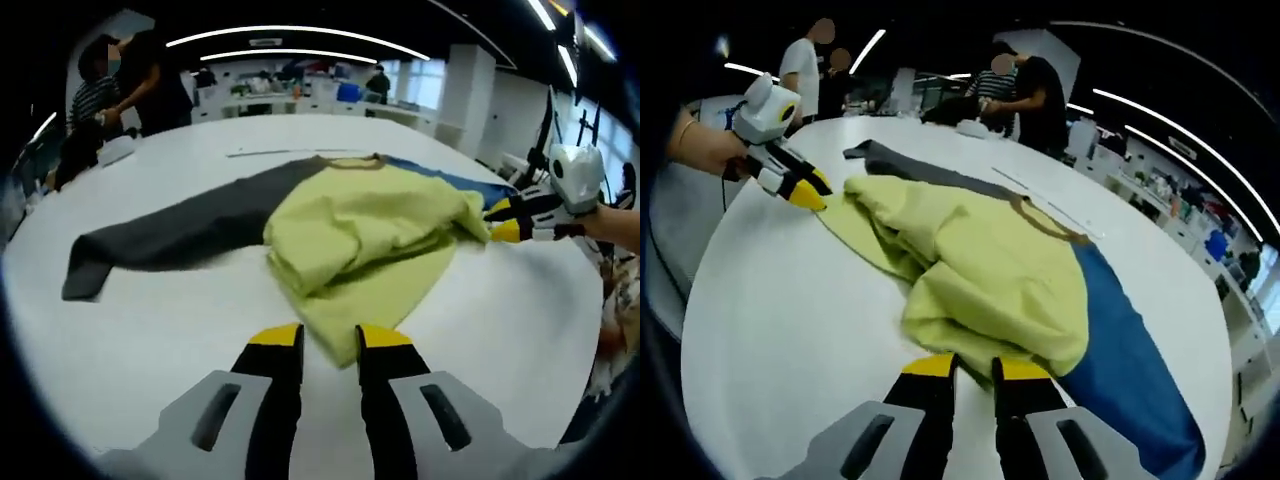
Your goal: Fold the garment on the visible template until the final outline fits inside the template.
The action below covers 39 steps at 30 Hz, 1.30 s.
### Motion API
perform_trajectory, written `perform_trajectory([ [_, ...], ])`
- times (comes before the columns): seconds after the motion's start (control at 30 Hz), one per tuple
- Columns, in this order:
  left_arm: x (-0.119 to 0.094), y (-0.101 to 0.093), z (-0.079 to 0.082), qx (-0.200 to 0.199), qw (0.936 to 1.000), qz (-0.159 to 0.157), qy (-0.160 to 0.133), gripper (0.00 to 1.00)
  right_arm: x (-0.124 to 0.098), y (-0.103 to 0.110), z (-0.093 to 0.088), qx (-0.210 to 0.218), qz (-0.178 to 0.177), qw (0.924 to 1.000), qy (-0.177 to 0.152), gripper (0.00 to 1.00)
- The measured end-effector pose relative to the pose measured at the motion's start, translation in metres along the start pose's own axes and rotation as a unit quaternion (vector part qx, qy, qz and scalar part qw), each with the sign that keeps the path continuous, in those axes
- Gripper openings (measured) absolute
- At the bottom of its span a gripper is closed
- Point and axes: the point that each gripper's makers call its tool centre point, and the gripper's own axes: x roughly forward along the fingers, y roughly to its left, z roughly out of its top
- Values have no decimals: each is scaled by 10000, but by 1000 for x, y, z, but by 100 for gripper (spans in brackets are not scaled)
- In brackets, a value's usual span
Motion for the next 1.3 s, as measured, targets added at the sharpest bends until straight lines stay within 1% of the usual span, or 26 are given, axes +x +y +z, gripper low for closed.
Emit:
perform_trajectory([
  [0.13,0,-1,-1,-65,10000,21,66,11,2,-3,0,203,-60,9998,59,7],
  [0.23,0,-3,-2,-160,9998,-34,91,5,4,-5,0,210,-104,9997,57,4],
  [0.27,0,-4,-1,-251,9996,-58,80,4,4,-6,0,237,-133,9996,55,2],
  [0.47,0,-4,-2,-267,9995,-110,99,1,0,-6,4,448,-118,9989,27,0],
  [0.53,-3,-4,-1,-265,9995,-142,90,1,-6,-1,10,503,3,9987,-29,0],
  [0.63,-10,-5,3,-249,9995,-212,-6,1,-17,5,19,511,174,9985,-108,0],
  [0.77,-18,-4,10,-127,9995,-276,-96,1,-33,7,34,853,378,9951,-336,0],
  [0.83,-24,-3,14,-27,9995,-298,-130,1,-37,7,38,993,444,9933,-383,0],
  [0.9,-28,-2,17,54,9993,-326,-144,1,-43,9,45,1346,588,9882,-436,0],
  [0.93,-31,-2,19,90,9992,-349,-164,1,-46,6,48,1583,608,9844,-477,0],
  [1.0,-33,-1,21,125,9991,-374,-185,1,-48,1,53,1908,623,9780,-574,0],
  [1.03,-35,-1,23,144,9990,-382,-197,1,-49,-2,58,2109,598,9732,-701,0],
  [1.07,-36,0,23,144,9990,-384,-202,1,-49,-6,61,2441,581,9652,-740,0],
  [1.1,-38,2,24,149,9989,-387,-210,1,-50,-7,64,2638,618,9594,-789,0],
  [1.13,-38,3,25,157,9990,-371,-215,1,-49,-11,68,2889,628,9513,-874,0],
  [1.17,-38,5,24,158,9990,-349,-213,1,-47,-15,68,3082,573,9455,-876,0],
  [1.2,-38,8,23,147,9992,-322,-202,1,-44,-22,66,3345,483,9374,-843,0],
  [1.27,-37,12,21,81,9995,-274,-165,1,-39,-30,65,3551,387,9302,-841,0],
  [1.3,-37,14,21,74,9995,-262,-166,1,-35,-35,60,3637,271,9282,-734,0],
])
